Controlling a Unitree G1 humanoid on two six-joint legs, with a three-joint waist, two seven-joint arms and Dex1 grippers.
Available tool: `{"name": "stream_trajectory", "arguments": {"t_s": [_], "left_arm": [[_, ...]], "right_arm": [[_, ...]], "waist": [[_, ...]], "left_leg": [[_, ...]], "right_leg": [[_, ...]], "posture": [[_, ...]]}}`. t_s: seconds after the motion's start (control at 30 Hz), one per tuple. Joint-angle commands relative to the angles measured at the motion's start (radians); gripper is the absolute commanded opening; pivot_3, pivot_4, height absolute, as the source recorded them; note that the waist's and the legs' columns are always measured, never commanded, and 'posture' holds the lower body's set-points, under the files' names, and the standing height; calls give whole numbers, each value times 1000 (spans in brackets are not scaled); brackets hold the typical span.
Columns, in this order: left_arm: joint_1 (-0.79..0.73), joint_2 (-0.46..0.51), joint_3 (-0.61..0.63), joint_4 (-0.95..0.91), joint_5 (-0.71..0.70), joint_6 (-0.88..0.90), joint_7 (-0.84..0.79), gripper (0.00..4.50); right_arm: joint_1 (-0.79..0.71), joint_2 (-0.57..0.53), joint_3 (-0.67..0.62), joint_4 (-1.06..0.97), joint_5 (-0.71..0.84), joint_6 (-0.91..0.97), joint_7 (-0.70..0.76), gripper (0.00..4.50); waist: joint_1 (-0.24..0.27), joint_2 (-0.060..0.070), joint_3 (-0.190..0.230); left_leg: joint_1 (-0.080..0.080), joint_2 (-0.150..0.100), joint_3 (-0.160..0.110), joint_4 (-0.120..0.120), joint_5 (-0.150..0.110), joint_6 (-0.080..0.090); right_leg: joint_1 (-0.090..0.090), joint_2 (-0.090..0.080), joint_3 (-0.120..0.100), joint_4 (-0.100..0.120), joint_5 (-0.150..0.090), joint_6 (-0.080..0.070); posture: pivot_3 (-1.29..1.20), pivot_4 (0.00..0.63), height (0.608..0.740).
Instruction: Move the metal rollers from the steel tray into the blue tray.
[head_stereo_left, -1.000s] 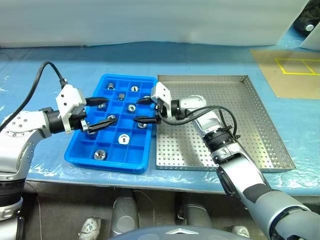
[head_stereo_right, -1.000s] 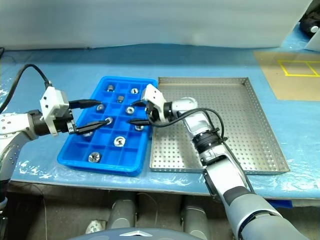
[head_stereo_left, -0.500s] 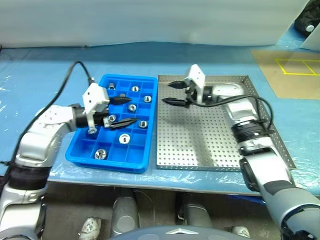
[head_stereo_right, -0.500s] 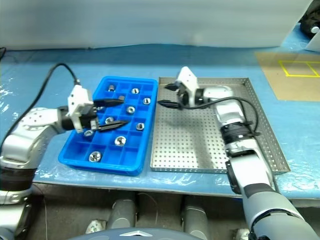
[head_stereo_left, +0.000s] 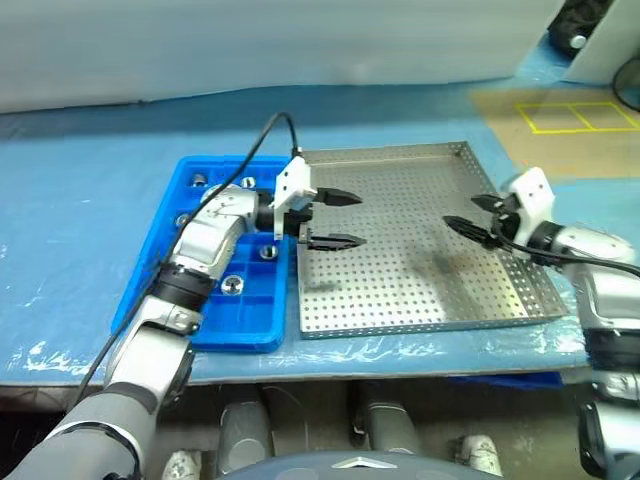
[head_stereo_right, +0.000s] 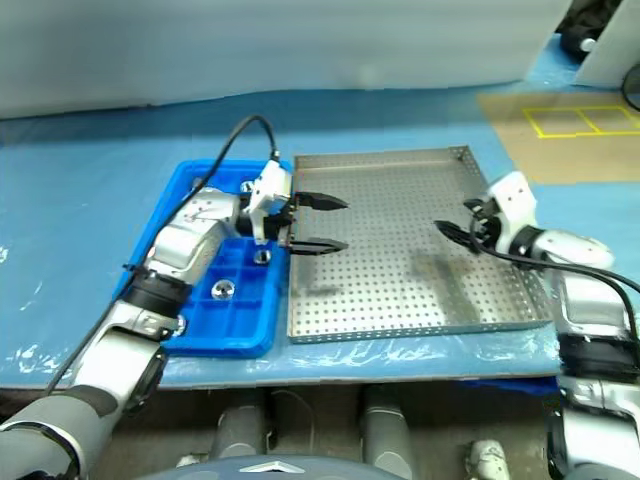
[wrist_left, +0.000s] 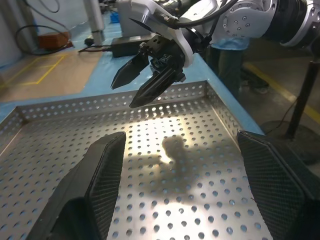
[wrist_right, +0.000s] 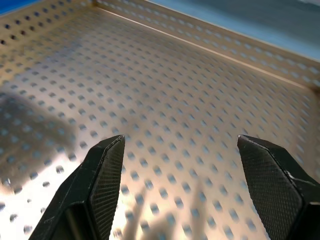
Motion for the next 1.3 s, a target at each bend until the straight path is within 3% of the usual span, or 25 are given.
{"name": "stream_trajectory", "arguments": {"t_s": [0.03, 0.3, 0.77, 1.0, 1.3], "left_arm": [[-37, -19, 5, 40, 6, -46, -36, 3746], [-5, -43, 6, 32, 8, -45, -62, 3746], [40, -65, 2, -24, 1, -18, -67, 3746], [-6, 15, 95, 14, 6, -29, 3, 3746], [6, 240, 198, -34, 9, 11, 24, 3746]], "right_arm": [[84, -29, -103, -108, 36, 36, -34, 3671], [316, -28, -225, -243, 82, 109, -68, 3671], [460, -28, -308, -436, 171, 221, -115, 3671], [375, -30, -259, -467, 212, 251, -150, 3671], [168, -19, -56, -438, 255, 265, -142, 3671]], "waist": [[-15, 0, 0], [-38, 1, -1], [-56, 3, -2], [-57, 3, -2], [-50, 4, -2]], "left_leg": [[1, 0, 0, 0, 0, 0], [0, -1, 0, 3, -1, 2], [0, -2, 0, 2, -7, 11], [2, -2, 0, 2, -7, 10], [5, -2, 0, 0, -6, 9]], "right_leg": [[0, 0, 0, 0, 0, 0], [2, 0, -1, -3, -3, 9], [11, -2, -2, -17, -1, 7], [12, -2, -2, -16, -3, 11], [13, -2, -2, -15, -1, 11]], "posture": [[-459, 150, 740], [-490, 150, 740], [-546, 150, 740], [-496, 150, 740], [-345, 150, 740]]}}
